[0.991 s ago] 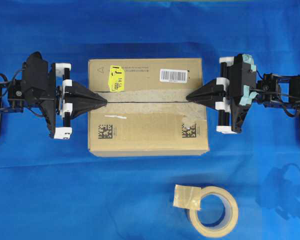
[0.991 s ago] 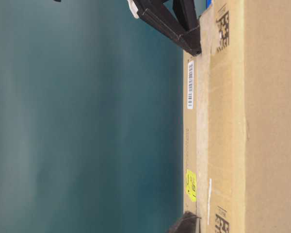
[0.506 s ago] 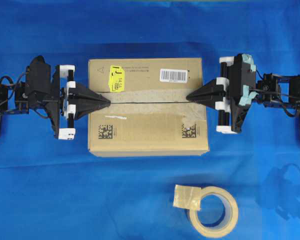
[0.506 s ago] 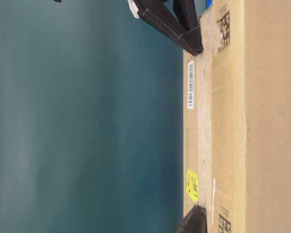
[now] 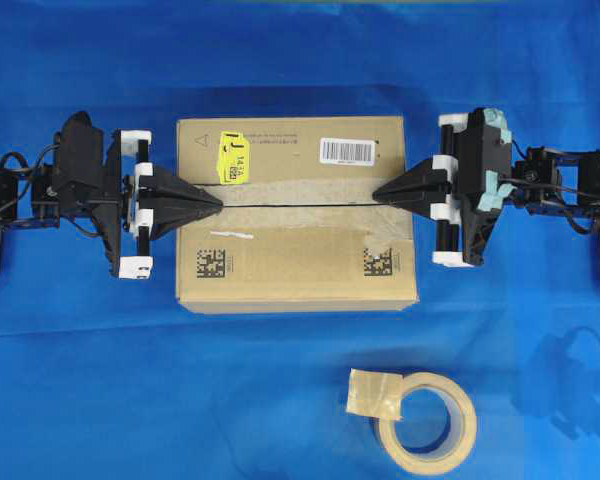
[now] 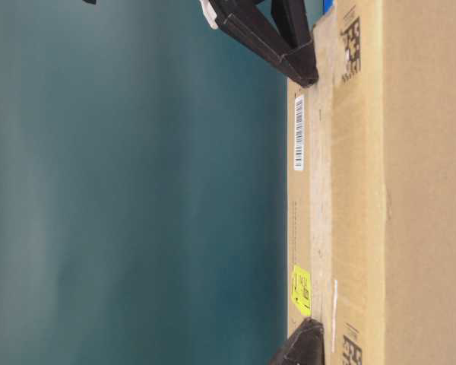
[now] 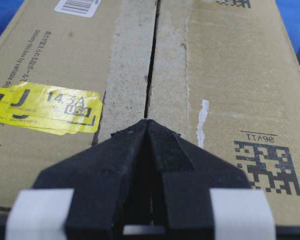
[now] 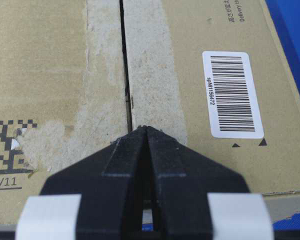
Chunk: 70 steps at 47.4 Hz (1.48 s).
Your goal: Close the cardboard box.
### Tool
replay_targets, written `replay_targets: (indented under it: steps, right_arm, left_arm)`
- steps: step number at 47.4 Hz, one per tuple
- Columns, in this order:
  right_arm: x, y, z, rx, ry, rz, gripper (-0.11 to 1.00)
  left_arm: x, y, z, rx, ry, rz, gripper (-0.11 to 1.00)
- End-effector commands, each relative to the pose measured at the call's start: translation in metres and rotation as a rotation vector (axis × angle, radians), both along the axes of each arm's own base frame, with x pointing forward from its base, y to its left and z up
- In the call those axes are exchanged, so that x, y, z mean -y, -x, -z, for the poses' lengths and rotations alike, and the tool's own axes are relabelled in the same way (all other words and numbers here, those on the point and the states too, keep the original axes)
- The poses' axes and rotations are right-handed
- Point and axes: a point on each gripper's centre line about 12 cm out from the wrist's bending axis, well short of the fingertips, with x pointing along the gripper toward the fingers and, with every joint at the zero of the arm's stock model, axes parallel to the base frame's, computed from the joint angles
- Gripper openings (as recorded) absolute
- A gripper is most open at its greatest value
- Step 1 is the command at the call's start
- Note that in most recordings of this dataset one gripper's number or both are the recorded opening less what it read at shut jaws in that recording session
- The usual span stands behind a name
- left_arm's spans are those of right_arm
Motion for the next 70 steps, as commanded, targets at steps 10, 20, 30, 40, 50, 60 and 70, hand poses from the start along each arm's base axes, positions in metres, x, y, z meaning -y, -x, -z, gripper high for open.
replay_targets:
  steps: [10, 20, 30, 40, 50, 60, 70]
  right_arm:
    - [-0.0019, -0.0042, -0.0111, 0.040, 0.002, -0.005, 0.00]
    - [-0.0033, -0.0044, -0.0111, 0.040, 0.001, -0.010, 0.00]
    - [-0.0042, -0.0049, -0.0117, 0.043, 0.002, -0.013, 0.00]
    - [-0.0065, -0.0059, -0.0131, 0.052, 0.003, -0.020, 0.00]
    - [-0.0074, -0.0064, -0.0137, 0.055, 0.003, -0.023, 0.00]
    - [-0.0074, -0.0064, -0.0167, 0.064, 0.004, -0.023, 0.00]
    - [-0.0098, -0.0061, -0.0168, 0.066, 0.004, -0.031, 0.00]
  left_arm:
    - [-0.0013, -0.0028, -0.0011, 0.000, 0.003, -0.006, 0.00]
    - [-0.0013, -0.0033, -0.0015, 0.002, 0.005, -0.006, 0.00]
    - [-0.0013, -0.0032, -0.0013, 0.000, 0.005, -0.006, 0.00]
    - [-0.0013, -0.0032, -0.0013, 0.000, 0.005, -0.006, 0.00]
    - [-0.0013, -0.0032, -0.0013, 0.000, 0.005, -0.006, 0.00]
    - [-0.0013, -0.0037, -0.0017, 0.002, 0.006, -0.007, 0.00]
    - [-0.0013, -0.0041, -0.0021, 0.004, 0.006, -0.007, 0.00]
